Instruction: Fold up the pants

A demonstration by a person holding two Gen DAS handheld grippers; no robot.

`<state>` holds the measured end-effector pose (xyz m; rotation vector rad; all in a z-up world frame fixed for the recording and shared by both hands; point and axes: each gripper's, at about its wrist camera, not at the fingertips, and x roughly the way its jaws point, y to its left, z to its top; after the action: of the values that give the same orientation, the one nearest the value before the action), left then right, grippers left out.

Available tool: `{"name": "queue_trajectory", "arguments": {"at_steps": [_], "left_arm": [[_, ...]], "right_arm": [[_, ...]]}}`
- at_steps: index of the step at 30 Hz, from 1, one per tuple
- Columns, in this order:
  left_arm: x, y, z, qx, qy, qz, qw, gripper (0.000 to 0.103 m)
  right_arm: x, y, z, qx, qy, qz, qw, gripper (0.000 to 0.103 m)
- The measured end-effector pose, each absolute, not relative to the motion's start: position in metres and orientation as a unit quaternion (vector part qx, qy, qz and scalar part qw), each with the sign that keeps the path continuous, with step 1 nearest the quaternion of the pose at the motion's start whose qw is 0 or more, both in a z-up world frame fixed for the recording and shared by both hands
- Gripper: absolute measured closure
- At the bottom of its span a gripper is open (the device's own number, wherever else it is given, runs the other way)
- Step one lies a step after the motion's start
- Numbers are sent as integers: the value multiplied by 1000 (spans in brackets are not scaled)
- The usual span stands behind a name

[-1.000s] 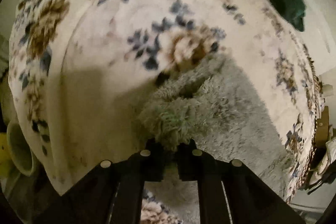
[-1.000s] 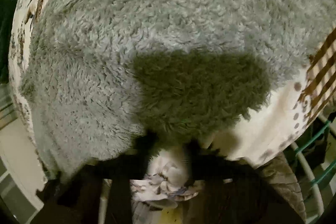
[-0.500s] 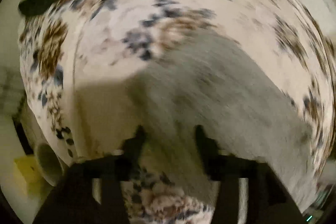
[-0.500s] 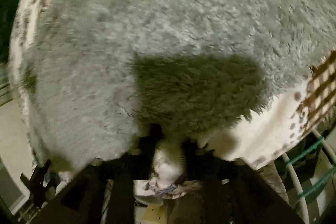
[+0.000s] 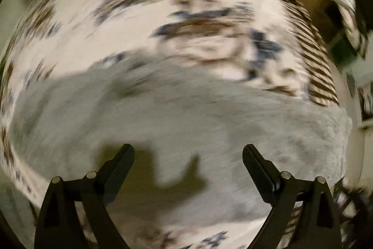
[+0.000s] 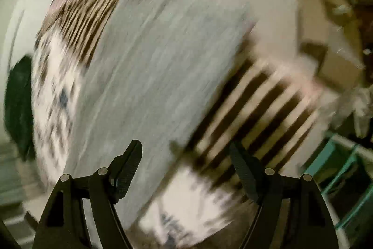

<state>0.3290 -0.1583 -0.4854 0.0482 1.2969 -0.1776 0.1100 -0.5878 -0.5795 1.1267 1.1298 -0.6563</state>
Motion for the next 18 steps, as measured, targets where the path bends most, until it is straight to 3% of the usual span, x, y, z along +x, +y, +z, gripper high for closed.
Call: {"name": "queue_trajectory", "arguments": {"at_steps": [6,11,12,14,16,18], "left_arm": [[360,-259,-494,102,577,-123,801,8],[379,-308,-519,135,582,-129,791,8],[380,-310,-522,136,584,-128,790,8],[382,-316,-528,135,589,-126,787,8],[380,-319,-530,132,591,-125,786,8],[379,-322,-532,131,593,-125,784,8]], "right_arm": [[212,-662,-551,376,531,-261,714,23],[297,-694,-574,288,593,-225,718,25],[306,-693,-585,280,611,-218,708,30],[317,-691,-598,258,637,-211,695,77],[318,-686,-595,228,635,-223,704,95],[316,-680,-581,210,611,-231,727,97]]}}
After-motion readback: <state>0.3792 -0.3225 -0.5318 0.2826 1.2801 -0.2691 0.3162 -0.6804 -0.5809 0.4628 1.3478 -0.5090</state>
